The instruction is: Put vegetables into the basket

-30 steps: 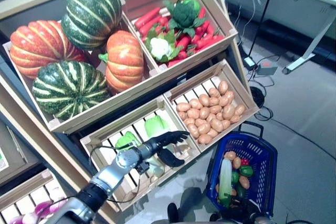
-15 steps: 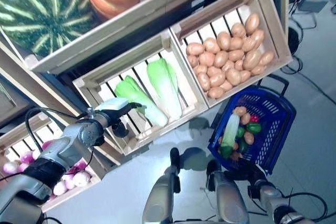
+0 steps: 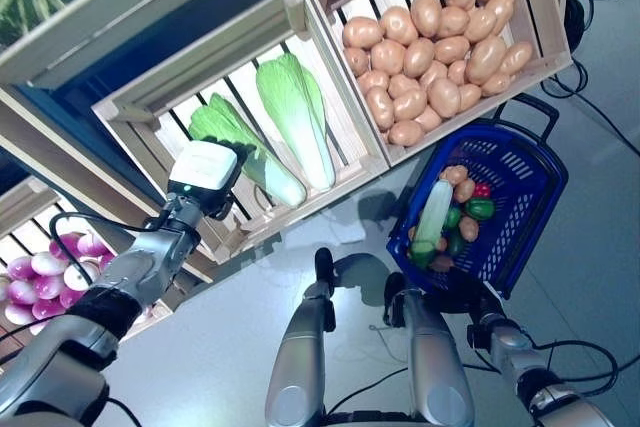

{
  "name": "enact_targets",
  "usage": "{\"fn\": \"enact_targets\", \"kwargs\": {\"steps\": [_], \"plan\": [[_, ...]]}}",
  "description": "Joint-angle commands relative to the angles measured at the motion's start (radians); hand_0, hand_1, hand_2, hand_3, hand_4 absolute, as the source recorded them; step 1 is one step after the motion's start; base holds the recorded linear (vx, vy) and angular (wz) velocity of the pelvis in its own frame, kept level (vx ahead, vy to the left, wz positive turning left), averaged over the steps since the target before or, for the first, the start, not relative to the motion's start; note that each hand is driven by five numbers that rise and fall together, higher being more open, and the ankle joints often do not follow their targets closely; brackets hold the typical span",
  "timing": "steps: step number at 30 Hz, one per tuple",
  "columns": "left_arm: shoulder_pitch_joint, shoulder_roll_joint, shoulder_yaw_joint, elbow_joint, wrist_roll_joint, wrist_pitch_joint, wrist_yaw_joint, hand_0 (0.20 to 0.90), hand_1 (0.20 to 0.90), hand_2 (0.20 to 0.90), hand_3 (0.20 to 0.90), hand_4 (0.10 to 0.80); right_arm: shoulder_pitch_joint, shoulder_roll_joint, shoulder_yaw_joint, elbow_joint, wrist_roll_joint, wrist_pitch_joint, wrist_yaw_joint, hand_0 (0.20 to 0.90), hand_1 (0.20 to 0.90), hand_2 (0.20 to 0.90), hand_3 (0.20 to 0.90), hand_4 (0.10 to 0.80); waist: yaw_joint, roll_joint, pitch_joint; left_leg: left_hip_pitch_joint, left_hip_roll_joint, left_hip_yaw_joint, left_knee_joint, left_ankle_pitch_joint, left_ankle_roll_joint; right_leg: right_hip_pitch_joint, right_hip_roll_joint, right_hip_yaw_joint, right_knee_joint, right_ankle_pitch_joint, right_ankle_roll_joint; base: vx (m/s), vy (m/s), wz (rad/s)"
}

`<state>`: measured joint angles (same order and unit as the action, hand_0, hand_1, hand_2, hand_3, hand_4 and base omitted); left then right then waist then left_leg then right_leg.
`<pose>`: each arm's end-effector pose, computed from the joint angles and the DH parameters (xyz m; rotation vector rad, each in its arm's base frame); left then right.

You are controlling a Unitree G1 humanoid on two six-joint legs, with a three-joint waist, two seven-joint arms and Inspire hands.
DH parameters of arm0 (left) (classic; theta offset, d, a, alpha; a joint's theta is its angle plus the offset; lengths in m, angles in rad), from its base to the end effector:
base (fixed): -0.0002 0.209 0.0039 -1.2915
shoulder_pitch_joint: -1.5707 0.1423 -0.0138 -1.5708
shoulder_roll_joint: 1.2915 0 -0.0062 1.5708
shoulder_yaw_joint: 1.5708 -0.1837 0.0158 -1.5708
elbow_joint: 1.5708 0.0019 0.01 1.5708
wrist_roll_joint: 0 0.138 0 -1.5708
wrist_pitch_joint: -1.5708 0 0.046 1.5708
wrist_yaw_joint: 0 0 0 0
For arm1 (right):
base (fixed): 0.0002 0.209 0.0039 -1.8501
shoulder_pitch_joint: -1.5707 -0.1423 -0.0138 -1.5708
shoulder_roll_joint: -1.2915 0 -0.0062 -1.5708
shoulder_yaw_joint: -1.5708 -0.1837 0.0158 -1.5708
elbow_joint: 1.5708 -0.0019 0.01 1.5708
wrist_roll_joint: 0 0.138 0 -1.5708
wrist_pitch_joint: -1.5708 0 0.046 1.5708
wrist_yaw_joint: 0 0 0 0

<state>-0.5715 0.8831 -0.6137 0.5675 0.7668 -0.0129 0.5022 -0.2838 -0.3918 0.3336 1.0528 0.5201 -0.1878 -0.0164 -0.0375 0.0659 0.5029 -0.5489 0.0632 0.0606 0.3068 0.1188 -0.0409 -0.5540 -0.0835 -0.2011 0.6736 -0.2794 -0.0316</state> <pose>0.2826 0.2756 0.0996 1.8195 -0.3237 0.0854 0.2008 -0.2398 -0.0507 -0.0890 0.6040 -0.1280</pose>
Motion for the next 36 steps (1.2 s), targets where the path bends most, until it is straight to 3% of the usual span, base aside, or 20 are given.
{"fn": "enact_targets", "kwargs": {"steps": [1,4,13,18,21,36], "plan": [[-0.055,-0.007,0.068,0.025,0.084,-0.005,0.207,0.9,0.9,0.9,0.9,0.8,0.04,-0.003,0.037,-0.026,0.035,-0.007,-0.017,0.9,0.9,0.9,0.9,0.8,-0.013,-0.022,-0.009,-0.056,-0.014,0.052,0.211,-0.2,0.015,0.01,0.007,0.072,-0.13,0.124,0.031,-0.046,0.046,-0.04],[-0.068,-0.056,0.028,0.12,0.141,0.012,0.247,0.9,0.9,0.9,0.9,0.8,0.017,-0.002,0.04,-0.039,0.036,0.009,-0.028,0.9,0.9,0.9,0.9,0.8,-0.021,-0.031,0.005,-0.094,-0.007,0.057,0.257,-0.217,0.018,-0.041,0.004,0.083,-0.067,0.112,0.032,-0.037,0.073,-0.07],[-0.112,-0.043,-0.085,0.149,0.193,0.044,0.16,0.9,0.9,0.9,0.9,0.8,0.009,-0.029,0.017,-0.061,0.04,0.03,-0.028,0.9,0.9,0.9,0.9,0.8,-0.045,-0.033,0.017,-0.143,0.008,0.068,0.33,-0.251,0.016,-0.103,-0.003,0.096,0.006,0.1,0.037,-0.005,0.053,-0.08],[-0.135,-0.032,-0.127,0.158,0.229,0.02,0.101,0.9,0.9,0.9,0.9,0.8,0.002,-0.039,0.004,-0.061,0.052,0.022,-0.032,0.9,0.9,0.9,0.9,0.8,-0.053,-0.034,0.017,-0.153,0.011,0.072,0.333,-0.253,0.013,-0.111,-0.004,0.099,-0.001,0.103,0.04,0.003,0.028,-0.05],[-0.14,-0.032,-0.161,0.171,0.232,0.059,0.1,0.9,0.9,0.9,0.9,0.8,-0.009,-0.05,-0.009,-0.061,0.06,0.013,-0.029,0.9,0.9,0.9,0.9,0.8,-0.058,-0.034,0.017,-0.158,0.007,0.073,0.327,-0.249,0.01,-0.119,-0.004,0.1,-0.009,0.11,0.044,0.004,0.013,0.0],[-0.149,-0.075,-0.121,0.32,0.254,0.171,0.188,0.9,0.9,0.9,0.9,0.8,0.0,-0.055,-0.025,-0.09,0.072,-0.002,-0.051,0.9,0.9,0.9,0.9,0.8,-0.068,-0.038,0.017,-0.229,0.018,0.075,0.347,-0.242,0.013,-0.201,-0.004,0.102,0.012,0.123,0.041,0.005,0.012,-0.02]]}}
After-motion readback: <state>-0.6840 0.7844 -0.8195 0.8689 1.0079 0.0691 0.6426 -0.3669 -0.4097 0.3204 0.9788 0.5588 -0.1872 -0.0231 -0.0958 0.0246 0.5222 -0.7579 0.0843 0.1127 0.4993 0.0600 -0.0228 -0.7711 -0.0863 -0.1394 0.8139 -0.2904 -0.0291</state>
